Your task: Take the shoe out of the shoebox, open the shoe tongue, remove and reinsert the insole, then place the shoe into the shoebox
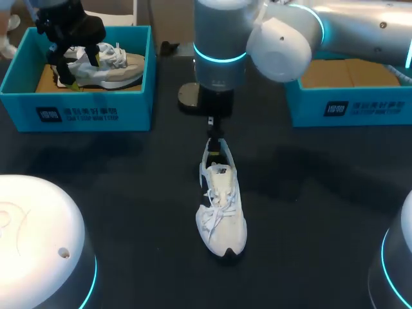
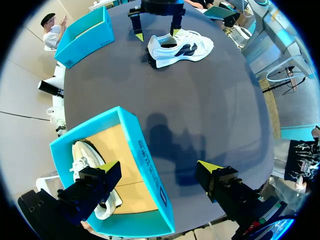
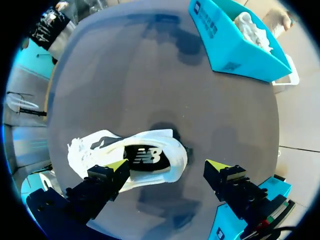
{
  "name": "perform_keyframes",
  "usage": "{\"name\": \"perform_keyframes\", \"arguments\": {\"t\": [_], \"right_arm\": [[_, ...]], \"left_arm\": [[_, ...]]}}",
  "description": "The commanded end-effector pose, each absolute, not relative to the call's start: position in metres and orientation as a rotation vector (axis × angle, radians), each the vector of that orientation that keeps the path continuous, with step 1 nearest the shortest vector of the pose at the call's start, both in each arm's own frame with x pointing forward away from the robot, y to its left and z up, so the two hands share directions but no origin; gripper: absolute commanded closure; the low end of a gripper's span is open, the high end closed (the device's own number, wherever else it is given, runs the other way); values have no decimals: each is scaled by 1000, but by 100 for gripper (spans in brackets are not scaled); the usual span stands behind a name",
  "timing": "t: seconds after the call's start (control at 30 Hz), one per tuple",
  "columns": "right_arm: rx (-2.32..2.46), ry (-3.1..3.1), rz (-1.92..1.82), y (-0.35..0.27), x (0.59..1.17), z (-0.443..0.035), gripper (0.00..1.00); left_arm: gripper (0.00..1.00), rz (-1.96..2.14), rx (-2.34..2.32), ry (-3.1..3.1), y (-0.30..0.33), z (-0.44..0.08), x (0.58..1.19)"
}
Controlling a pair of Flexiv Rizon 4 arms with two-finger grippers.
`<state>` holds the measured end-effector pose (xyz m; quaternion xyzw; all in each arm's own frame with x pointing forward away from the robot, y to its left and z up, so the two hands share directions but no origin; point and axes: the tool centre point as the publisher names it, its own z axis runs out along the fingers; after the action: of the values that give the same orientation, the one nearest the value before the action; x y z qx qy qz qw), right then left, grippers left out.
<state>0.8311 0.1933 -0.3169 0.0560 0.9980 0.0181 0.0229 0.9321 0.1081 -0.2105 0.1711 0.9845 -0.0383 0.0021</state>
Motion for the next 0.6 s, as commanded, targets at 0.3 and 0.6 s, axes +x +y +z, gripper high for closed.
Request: {"name": "perform_keyframes", "arguments": {"t": [0.3, 0.6], "right_arm": [[178, 3095, 55, 200, 850, -357, 0], [189, 3114, 51, 193, 854, -375, 0]], "left_arm": [[0, -119, 538, 3088, 109, -211, 932], [0, -119, 538, 3088, 109, -211, 932]]}}
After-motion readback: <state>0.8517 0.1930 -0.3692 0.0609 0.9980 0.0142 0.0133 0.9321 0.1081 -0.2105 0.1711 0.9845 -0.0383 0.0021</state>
